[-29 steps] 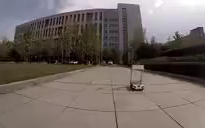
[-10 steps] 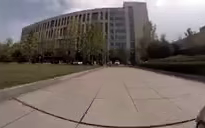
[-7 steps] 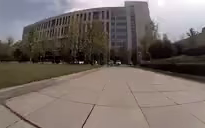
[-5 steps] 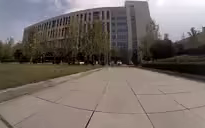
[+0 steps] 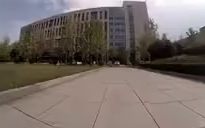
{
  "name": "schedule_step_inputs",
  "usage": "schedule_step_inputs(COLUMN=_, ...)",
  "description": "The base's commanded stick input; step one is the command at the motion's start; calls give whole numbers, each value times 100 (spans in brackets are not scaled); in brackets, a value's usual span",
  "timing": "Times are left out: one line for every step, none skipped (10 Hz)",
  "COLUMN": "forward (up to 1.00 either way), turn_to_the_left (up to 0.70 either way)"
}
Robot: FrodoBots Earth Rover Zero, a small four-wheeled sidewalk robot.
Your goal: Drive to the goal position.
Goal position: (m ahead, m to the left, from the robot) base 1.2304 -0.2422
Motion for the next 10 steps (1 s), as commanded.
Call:
schedule_step_inputs(forward=100, turn_to_the_left=-27)
schedule_step_inputs(forward=100, turn_to_the_left=-27)
schedule_step_inputs(forward=100, turn_to_the_left=-27)
schedule_step_inputs(forward=100, turn_to_the_left=-27)
schedule_step_inputs(forward=100, turn_to_the_left=-27)
schedule_step_inputs(forward=100, turn_to_the_left=-27)
schedule_step_inputs(forward=100, turn_to_the_left=-27)
schedule_step_inputs(forward=100, turn_to_the_left=-27)
schedule_step_inputs(forward=100, turn_to_the_left=-27)
schedule_step_inputs(forward=100, turn_to_the_left=-27)
